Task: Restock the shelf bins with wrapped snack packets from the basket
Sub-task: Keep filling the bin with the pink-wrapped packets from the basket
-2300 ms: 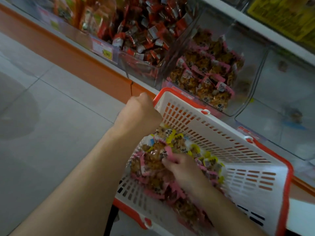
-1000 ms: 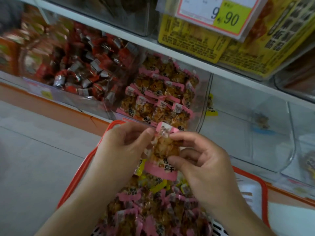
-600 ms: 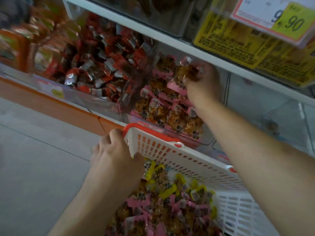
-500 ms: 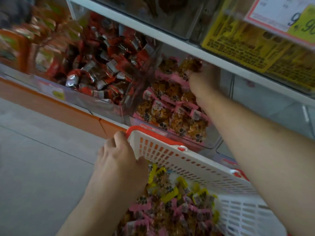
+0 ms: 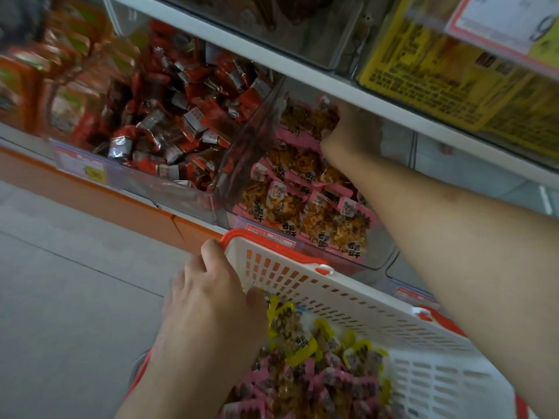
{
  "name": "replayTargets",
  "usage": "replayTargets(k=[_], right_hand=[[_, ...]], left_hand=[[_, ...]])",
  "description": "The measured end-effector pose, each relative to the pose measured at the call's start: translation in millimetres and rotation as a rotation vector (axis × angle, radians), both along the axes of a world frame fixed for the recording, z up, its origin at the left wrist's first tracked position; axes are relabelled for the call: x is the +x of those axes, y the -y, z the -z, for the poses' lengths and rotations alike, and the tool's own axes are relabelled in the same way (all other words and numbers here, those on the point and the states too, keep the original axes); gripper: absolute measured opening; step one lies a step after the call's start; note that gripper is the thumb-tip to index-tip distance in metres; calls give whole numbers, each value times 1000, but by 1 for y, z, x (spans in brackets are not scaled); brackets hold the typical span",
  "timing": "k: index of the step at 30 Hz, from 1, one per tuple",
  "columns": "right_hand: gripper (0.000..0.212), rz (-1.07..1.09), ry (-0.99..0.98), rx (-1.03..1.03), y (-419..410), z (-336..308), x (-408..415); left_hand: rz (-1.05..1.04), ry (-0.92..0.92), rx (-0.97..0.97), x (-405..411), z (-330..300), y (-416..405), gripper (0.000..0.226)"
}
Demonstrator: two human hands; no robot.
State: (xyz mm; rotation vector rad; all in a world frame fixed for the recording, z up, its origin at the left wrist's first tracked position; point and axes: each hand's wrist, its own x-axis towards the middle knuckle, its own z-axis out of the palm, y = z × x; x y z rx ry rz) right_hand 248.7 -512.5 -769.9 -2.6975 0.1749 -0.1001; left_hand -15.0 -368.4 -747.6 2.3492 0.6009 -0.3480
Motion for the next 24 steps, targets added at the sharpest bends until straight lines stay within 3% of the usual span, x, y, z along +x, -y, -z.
replayTargets(k=[5, 9, 13, 16, 19, 22, 24], right_hand=[[46, -30, 8, -16, 1, -6, -14], [45, -138, 128, -50, 6, -21, -51], [37, -293, 272, -66, 16, -31, -122], [27, -404, 268, 28, 23, -25, -203], [27, -474, -4, 63, 21, 1, -281], [49, -514, -506, -30, 7, 47, -329], [65, -501, -725, 9, -5, 74, -340]], left_hand=[[0, -21, -3, 2, 3, -2, 43], [-21, -44, -31, 8, 2, -6, 31], [-3, -26, -23, 10, 2, -14, 25], [10, -42, -23, 5, 0, -21, 24], [32, -58, 14, -1, 2, -25, 28], [82, -95, 27, -13, 7, -23, 32], [84, -80, 33, -17, 11, -23, 36]])
